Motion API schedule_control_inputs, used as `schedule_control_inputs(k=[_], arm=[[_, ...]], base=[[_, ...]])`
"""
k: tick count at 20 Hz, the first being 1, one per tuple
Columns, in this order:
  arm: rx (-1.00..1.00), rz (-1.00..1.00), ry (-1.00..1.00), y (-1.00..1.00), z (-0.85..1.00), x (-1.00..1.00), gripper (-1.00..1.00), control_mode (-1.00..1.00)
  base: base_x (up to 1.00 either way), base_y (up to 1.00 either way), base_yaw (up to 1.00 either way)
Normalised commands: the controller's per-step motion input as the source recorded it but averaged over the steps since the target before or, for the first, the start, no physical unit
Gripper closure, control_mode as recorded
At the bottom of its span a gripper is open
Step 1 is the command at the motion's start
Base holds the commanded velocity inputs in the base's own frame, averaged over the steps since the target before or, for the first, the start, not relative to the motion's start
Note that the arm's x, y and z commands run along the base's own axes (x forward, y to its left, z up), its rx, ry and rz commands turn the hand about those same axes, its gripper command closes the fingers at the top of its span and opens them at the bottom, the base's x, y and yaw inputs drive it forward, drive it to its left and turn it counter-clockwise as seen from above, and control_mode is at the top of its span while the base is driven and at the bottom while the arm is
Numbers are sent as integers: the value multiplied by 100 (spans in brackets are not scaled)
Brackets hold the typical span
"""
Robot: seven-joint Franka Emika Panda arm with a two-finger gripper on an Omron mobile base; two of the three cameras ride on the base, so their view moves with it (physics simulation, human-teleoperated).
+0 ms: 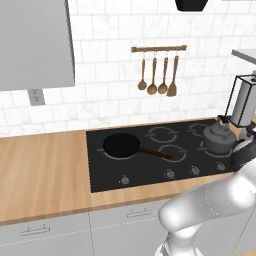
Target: Pick the kettle from the counter and place it on a stove burner. Then turn the burner on.
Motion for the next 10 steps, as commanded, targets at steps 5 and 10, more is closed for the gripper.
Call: schedule_control_inputs(k=[5,10], arm=[[1,0,0,-4,-18,24,-100,-100],[0,0,0,0,-25,15,-100,-100]], base=[[0,0,0],[0,0,0]])
